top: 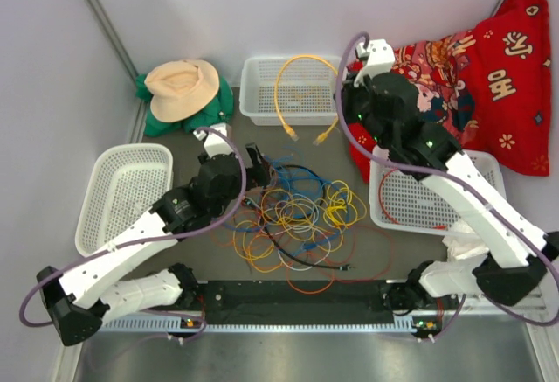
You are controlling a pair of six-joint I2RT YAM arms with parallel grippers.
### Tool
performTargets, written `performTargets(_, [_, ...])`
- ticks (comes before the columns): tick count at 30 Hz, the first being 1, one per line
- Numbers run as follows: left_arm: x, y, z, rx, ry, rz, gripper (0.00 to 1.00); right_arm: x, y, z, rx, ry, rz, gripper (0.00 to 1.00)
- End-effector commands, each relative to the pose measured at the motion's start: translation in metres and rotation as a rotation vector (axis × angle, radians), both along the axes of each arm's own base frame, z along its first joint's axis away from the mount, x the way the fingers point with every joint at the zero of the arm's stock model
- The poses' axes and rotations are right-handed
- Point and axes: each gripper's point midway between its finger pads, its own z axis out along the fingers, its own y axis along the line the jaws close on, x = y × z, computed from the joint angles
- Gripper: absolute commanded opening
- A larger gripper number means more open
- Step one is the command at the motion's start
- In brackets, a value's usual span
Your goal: Untangle the cables
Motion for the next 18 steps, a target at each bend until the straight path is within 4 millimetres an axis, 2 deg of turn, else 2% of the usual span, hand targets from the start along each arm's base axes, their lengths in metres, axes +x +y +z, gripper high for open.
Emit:
performTargets(1, [-0.015,0.033,-0.036,0.007,0.079,0.118,0.99,0.035,0.005,-0.001,0.016,0.031,-0.025,0.00])
performTargets(2, [-0.018,0.034,-0.040,-0.013,0.088,0.124,0.99,0.043,0.004,0.009,0.036,0.017,-0.036,0.00])
performTargets(3, [-0.022,0.038,-0.038,-0.043,0.079,0.125,0.99,0.062,0.005,-0.004,0.020,0.042,-0.062,0.00])
performTargets(4, [-0.027,0.041,-0.053,-0.037,0.099,0.126,0.99,0.070,0.006,0.004,0.039,0.030,-0.066,0.00])
performTargets(5, [-0.031,0.042,-0.056,-0.063,0.107,0.126,0.98,0.081,0.006,-0.002,0.036,0.045,-0.081,0.00])
performTargets(6, [-0.035,0.045,-0.055,-0.093,0.098,0.122,0.98,0.100,0.006,-0.018,0.020,0.073,-0.103,0.00])
performTargets(7, [-0.040,0.048,-0.067,-0.087,0.116,0.122,0.98,0.111,0.007,-0.014,0.029,0.068,-0.108,0.00])
performTargets(9, [-0.047,0.050,-0.070,-0.132,0.120,0.118,0.97,0.129,0.008,-0.021,0.038,0.081,-0.130,0.00])
performTargets(10, [-0.050,0.053,-0.081,-0.124,0.140,0.121,0.97,0.150,0.007,-0.033,0.035,0.098,-0.151,0.00])
performTargets(12, [-0.056,0.054,-0.092,-0.141,0.164,0.119,0.97,0.170,0.007,-0.040,0.057,0.111,-0.172,0.00])
performTargets(13, [-0.059,0.054,-0.097,-0.143,0.178,0.114,0.97,0.189,0.009,-0.042,0.071,0.111,-0.182,0.00])
performTargets(15, [-0.063,0.052,-0.111,-0.150,0.206,0.106,0.96,0.210,0.012,-0.051,0.083,0.128,-0.199,0.00])
performTargets(16, [-0.063,0.050,-0.114,-0.155,0.213,0.103,0.96,0.229,0.017,-0.053,0.097,0.116,-0.199,0.00])
performTargets(17, [-0.064,0.049,-0.118,-0.159,0.224,0.101,0.96,0.236,0.020,-0.052,0.110,0.106,-0.192,0.17])
performTargets(18, [-0.065,0.047,-0.122,-0.157,0.235,0.096,0.97,0.241,0.023,-0.050,0.126,0.093,-0.185,0.52])
